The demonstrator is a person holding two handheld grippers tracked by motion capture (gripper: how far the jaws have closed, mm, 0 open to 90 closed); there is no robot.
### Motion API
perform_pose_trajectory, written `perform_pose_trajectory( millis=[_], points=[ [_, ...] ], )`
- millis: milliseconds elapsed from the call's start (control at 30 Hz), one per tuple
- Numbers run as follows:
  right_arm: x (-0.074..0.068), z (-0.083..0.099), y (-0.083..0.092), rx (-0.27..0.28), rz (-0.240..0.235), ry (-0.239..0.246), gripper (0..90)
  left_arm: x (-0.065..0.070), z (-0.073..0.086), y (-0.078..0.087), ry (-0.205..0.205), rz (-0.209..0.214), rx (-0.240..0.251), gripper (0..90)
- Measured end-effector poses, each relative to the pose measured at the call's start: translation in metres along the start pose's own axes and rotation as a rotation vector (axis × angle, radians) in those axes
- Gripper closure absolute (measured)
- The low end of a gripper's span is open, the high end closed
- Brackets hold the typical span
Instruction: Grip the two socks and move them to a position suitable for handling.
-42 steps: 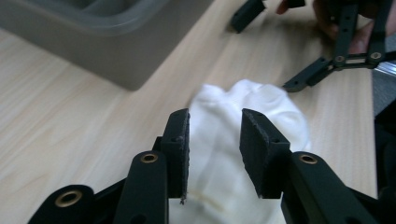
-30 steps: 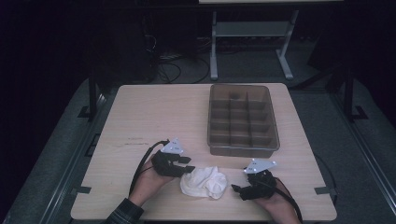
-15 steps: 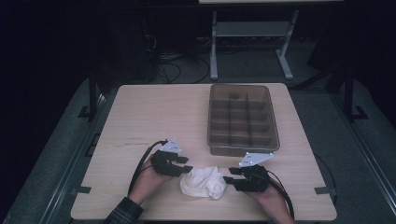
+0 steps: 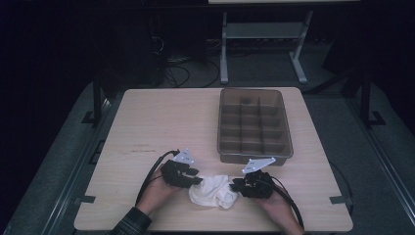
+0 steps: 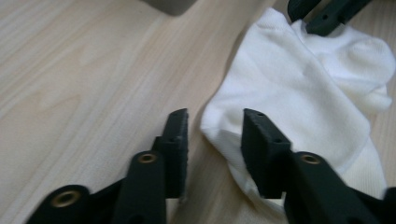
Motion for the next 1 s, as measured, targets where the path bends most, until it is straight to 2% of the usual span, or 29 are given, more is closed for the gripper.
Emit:
perform_pose_trajectory(
  millis=[67,100,133,167,200,233,467,667,700,733,767,800,867,1000],
  points=[
    [-0.001,0.000,0.000,-0.005,0.000,0.006,79.2,0.001,0.001,0.000,-0.007,0.006,-0.008,72.5],
    [-0.001,0.000,0.000,-0.005,0.000,0.006,79.2,0.001,0.001,0.000,-0.018,0.009,-0.012,72.5],
    [-0.001,0.000,0.000,-0.007,0.001,0.005,81.5,0.001,0.001,0.000,-0.021,0.011,-0.014,76.1],
    [-0.001,0.000,0.001,-0.005,-0.002,0.000,84.1,0.002,0.000,0.001,-0.025,0.013,-0.012,86.0],
    [-0.001,0.000,0.001,-0.005,-0.002,0.000,84.1,0.002,0.000,0.002,-0.028,0.010,-0.005,86.0],
    [0.000,0.001,0.001,-0.004,-0.004,-0.002,85.1,0.002,-0.001,0.003,-0.025,0.015,-0.003,90.0],
    [-0.001,-0.002,0.007,0.015,-0.009,0.001,86.5,0.005,-0.005,0.010,-0.022,0.022,0.023,90.0],
    [-0.002,-0.005,0.010,0.029,-0.009,-0.002,86.4,0.007,-0.007,0.013,-0.026,0.028,0.025,90.0],
    [-0.002,-0.005,0.010,0.029,-0.009,-0.001,86.4,0.005,-0.008,0.010,-0.027,0.006,0.039,89.1],
    [-0.002,-0.005,0.010,0.029,-0.009,-0.001,86.4,0.005,-0.008,0.010,-0.027,0.006,0.039,79.8],
    [-0.002,-0.005,0.010,0.027,-0.009,0.001,86.4,0.002,-0.008,0.007,-0.018,-0.005,0.041,79.8],
    [-0.002,-0.004,0.009,0.023,-0.007,0.004,86.4,0.001,-0.008,0.005,-0.014,0.000,0.038,75.3],
    [-0.002,-0.004,0.009,0.023,-0.006,0.006,86.4,-0.002,-0.008,0.001,-0.001,0.012,0.043,73.7],
    [-0.002,-0.004,0.008,0.017,-0.004,0.004,86.4,-0.002,-0.005,-0.007,-0.013,0.007,-0.008,71.8]
  ],
)
Point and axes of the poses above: each handheld gripper's, and its own axes: y roughly backward along the jaws, z roughly out of its underside, x roughly to its right, the point moved 4 cm from there along -y, roughly forward along the jaws, and after that the axes turned 7 degrees about y, right-handed, at the moved point
